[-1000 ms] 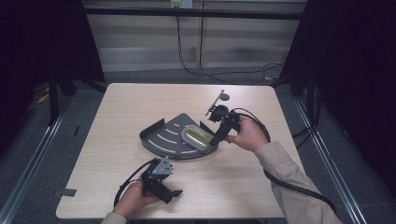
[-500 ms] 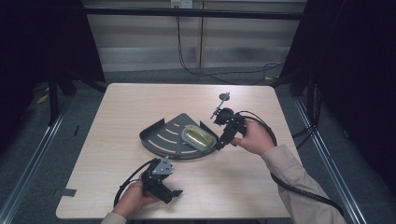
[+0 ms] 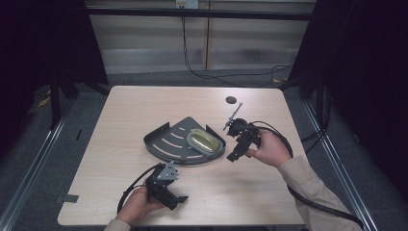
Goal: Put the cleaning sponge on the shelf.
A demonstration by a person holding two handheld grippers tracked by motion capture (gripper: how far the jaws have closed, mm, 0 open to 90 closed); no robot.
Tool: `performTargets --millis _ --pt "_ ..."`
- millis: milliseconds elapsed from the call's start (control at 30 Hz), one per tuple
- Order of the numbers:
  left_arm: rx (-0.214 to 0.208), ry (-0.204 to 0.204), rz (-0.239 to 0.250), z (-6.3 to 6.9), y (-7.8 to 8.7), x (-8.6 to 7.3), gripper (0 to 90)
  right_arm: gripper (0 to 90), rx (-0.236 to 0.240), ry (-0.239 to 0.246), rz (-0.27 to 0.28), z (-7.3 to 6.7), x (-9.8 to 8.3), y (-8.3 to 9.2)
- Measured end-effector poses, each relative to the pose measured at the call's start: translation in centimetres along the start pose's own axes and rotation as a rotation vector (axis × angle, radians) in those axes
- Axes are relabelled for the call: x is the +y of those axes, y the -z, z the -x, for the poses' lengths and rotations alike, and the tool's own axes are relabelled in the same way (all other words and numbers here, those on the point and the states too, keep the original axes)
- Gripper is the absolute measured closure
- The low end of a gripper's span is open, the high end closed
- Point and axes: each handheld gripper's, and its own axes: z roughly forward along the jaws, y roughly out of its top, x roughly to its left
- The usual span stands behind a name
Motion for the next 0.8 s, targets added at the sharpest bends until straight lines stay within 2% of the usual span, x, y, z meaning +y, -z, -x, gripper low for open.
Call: performTargets --millis 400,533,567,800 --pt "0.003 0.001 0.001 0.0 0.0 0.0 0.0 16.1 0.001 0.005 0.004 -0.4 -1.3 -0.4" --pt "0.003 0.001 0.001 0.0 0.0 0.0 0.0 16.0 -0.001 -0.005 -0.003 -0.6 -2.1 -0.8" --pt "0.004 0.0 0.001 0.0 0.0 0.0 0.0 16.0 0.001 0.008 0.004 -0.4 -2.3 -1.0" --pt "0.004 0.0 0.001 0.0 0.0 0.0 0.0 15.8 0.005 -0.018 0.005 -0.3 -4.2 -1.9"
